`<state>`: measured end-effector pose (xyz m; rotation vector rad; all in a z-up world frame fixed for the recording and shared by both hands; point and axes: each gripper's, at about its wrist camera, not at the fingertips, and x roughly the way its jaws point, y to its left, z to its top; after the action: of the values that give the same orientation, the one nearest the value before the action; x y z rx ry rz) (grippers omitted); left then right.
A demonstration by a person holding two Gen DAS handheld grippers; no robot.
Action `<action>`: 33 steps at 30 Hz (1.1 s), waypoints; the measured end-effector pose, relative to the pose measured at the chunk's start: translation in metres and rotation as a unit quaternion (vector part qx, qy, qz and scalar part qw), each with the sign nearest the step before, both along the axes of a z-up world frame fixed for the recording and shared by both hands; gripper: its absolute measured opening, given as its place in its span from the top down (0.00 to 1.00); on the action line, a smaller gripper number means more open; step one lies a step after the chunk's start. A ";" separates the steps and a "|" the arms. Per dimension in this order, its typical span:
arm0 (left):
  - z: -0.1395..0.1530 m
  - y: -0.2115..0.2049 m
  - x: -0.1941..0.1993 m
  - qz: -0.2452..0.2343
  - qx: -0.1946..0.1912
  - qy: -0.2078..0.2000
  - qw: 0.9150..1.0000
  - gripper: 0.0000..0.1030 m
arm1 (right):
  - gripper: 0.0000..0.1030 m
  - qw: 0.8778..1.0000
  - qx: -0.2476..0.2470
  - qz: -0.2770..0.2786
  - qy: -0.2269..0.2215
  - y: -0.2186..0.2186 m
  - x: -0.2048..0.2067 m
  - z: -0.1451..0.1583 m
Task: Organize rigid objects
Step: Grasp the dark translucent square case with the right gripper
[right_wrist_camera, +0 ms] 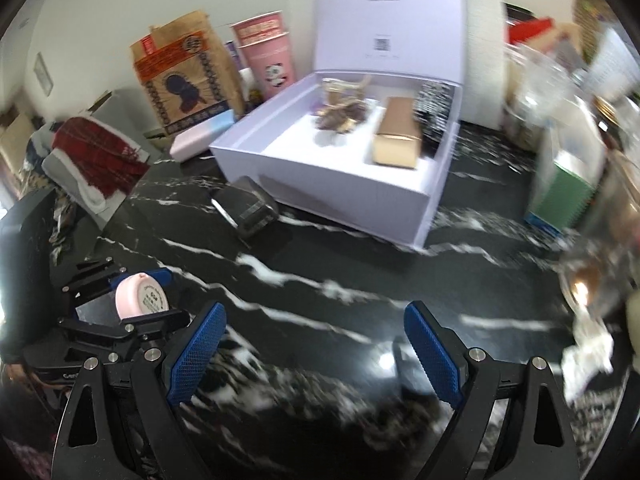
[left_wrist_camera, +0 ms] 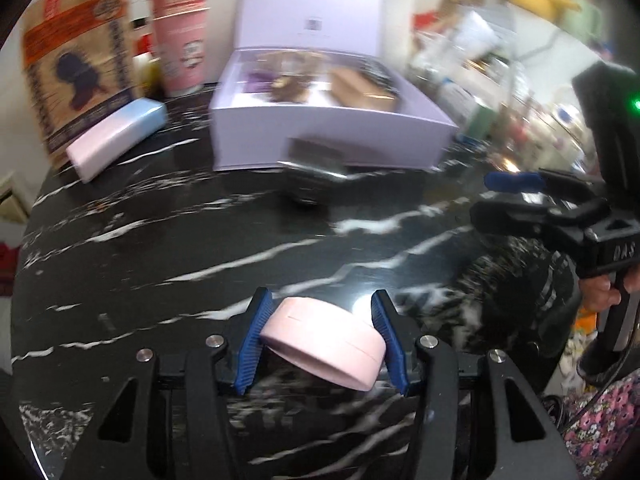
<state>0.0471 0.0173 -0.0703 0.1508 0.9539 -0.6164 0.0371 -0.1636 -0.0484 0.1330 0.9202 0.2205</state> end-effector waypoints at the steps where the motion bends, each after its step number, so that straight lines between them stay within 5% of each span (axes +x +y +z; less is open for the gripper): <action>1: 0.000 0.008 0.005 0.015 -0.005 0.003 1.000 0.51 | 0.11 1.000 -0.001 0.008 -0.002 0.005 0.005 0.000; 9: -0.005 0.047 0.026 0.080 -0.003 0.006 0.997 0.51 | 0.11 0.997 -0.014 0.078 -0.016 0.042 0.047 -0.009; 20: -0.012 0.068 0.044 0.109 -0.009 0.017 0.994 0.51 | 0.12 0.993 -0.005 0.118 -0.009 0.063 0.081 -0.022; 24: -0.012 0.070 0.044 0.110 -0.009 0.016 0.994 0.51 | 0.17 0.992 -0.010 0.124 -0.015 0.067 0.086 -0.024; 29: -0.012 0.068 0.044 0.110 -0.006 0.012 0.994 0.51 | 0.45 0.992 -0.021 0.123 -0.011 0.069 0.092 -0.027; 33: -0.012 0.067 0.043 0.112 -0.005 0.012 0.994 0.51 | 0.47 0.992 -0.025 0.125 -0.012 0.069 0.090 -0.027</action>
<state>0.0906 0.0845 -0.0827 0.0276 0.9750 -0.4171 0.1268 -0.0950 -0.0753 -0.0311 0.9167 0.4304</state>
